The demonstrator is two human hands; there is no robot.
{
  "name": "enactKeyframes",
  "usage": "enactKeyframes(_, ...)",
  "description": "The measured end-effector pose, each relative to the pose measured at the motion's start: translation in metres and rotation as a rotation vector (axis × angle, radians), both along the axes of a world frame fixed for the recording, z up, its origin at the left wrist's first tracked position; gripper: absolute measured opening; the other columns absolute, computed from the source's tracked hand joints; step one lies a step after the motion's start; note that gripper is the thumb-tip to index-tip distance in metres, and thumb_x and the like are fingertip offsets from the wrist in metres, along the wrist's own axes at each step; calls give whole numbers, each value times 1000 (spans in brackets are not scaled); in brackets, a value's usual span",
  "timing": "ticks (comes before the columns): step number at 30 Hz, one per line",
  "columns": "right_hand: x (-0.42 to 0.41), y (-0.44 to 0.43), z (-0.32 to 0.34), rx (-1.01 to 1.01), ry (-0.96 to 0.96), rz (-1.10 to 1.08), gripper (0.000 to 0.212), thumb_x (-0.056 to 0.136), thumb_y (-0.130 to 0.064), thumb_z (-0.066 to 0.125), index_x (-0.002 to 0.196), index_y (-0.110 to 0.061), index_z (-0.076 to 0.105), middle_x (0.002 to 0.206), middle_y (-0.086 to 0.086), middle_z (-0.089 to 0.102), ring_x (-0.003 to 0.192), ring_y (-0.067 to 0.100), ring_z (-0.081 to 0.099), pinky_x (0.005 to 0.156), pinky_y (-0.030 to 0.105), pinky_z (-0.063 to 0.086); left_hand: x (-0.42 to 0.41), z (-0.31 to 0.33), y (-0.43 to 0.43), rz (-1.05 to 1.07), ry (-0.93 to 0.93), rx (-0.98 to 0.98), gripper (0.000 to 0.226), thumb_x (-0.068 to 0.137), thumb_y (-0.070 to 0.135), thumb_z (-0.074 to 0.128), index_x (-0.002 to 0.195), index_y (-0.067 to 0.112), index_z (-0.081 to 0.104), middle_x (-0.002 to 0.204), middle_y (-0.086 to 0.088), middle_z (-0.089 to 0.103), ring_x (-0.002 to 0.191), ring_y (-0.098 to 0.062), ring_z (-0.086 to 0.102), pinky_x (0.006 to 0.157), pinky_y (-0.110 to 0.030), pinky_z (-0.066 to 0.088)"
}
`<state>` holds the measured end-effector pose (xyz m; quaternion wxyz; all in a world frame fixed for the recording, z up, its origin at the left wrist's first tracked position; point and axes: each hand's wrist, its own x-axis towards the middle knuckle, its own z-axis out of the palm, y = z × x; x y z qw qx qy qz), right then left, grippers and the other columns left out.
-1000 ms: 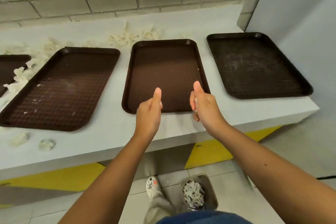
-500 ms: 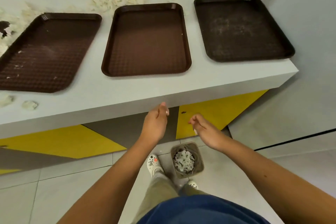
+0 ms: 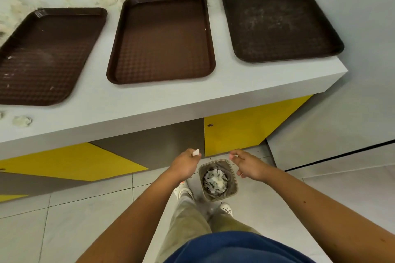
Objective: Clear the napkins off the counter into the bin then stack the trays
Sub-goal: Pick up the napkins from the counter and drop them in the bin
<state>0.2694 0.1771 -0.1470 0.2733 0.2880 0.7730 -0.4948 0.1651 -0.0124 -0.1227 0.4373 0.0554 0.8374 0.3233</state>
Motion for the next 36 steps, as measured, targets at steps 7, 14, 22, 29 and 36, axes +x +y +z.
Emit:
enactKeyframes(7,4,17,4,-10,102,-85,22,102,-34,42,116,-20,53,104,2,59,79,16,60,81,36,48,20,-20,8,-28,-87,-12,37,94,25,61,126,8,55,115,-9,62,72,-17,64,52,-20,53)
enactKeyframes(14,12,24,8,-27,117,-140,22,102,-28,43,116,-15,54,102,4,59,76,12,57,64,17,46,30,-30,17,64,-189,65,42,94,29,62,131,10,53,108,-9,66,72,-14,65,66,-24,54)
enactKeyframes(22,0,16,20,21,208,-110,22,100,-27,49,117,-18,60,106,9,65,76,15,62,74,27,49,15,-13,18,41,-47,160,14,94,18,59,105,14,65,95,-2,66,72,-10,61,54,-11,44)
enactKeyframes(29,-30,2,60,42,366,-64,17,97,-19,54,110,-17,65,96,2,65,74,12,61,77,31,54,-19,40,14,-115,218,227,16,93,25,60,107,21,67,99,5,67,88,-8,63,71,-13,44)
enactKeyframes(36,-95,-10,134,75,610,-18,19,98,-15,51,106,-17,68,85,-4,65,70,9,60,71,21,51,-78,112,-1,-41,492,276,10,91,26,59,96,27,68,84,11,66,75,-10,63,69,-24,47)
